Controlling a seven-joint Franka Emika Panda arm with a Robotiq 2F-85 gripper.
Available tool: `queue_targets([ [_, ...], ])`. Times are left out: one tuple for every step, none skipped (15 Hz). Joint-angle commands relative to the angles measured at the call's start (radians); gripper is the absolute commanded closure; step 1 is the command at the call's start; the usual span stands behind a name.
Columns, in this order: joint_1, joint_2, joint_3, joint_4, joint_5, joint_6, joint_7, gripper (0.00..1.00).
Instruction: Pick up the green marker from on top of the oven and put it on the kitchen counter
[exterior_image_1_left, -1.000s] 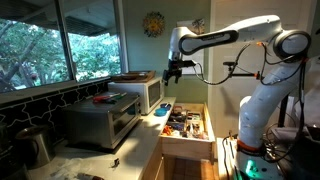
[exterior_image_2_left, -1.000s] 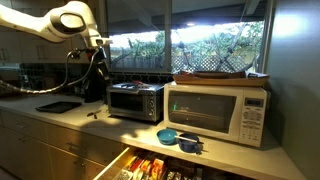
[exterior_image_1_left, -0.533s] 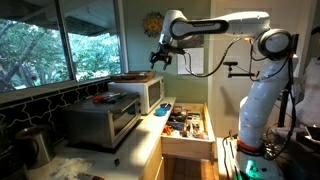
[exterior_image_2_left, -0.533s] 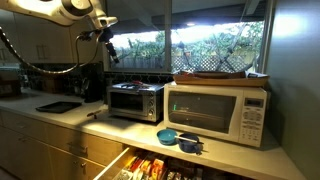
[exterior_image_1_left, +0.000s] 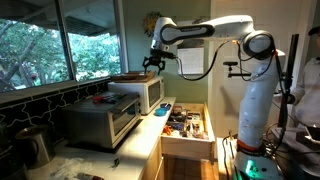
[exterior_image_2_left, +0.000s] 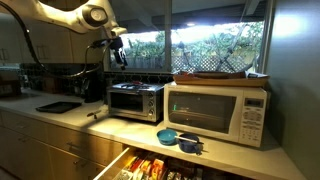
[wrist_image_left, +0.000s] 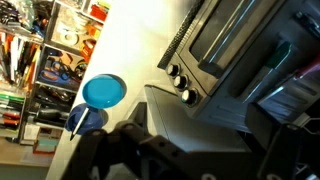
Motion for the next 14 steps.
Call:
queue_targets([
  [0.044,0.253,-0.004,0.247,-0.038,-0.024,0.233,0.00],
  [0.066,0.307,-0.011,0.300,-0.053,-0.032,0.268,0.00],
  [0.091,0.362,-0.018,0.356,-0.062,-0.043,0.299,0.00],
  [0.117,0.416,-0.024,0.411,-0.074,-0.057,0.322,0.00],
  [0.143,0.466,-0.031,0.465,-0.084,-0.070,0.342,0.00],
  [0.166,0.514,-0.039,0.517,-0.087,-0.082,0.357,0.00],
  [0.183,0.560,-0.049,0.570,-0.082,-0.097,0.367,0.00],
  [0.197,0.600,-0.058,0.621,-0.065,-0.116,0.371,0.00],
  [0.199,0.633,-0.057,0.673,-0.027,-0.130,0.329,0.00],
  [0.177,0.544,-0.033,0.526,-0.063,-0.061,0.350,0.00],
  [0.186,0.578,-0.036,0.571,-0.057,-0.074,0.349,0.00],
  [0.191,0.601,-0.039,0.604,-0.054,-0.082,0.349,0.00],
  [0.191,0.615,-0.040,0.624,-0.052,-0.088,0.348,0.00],
  [0.191,0.620,-0.041,0.637,-0.050,-0.093,0.347,0.00],
])
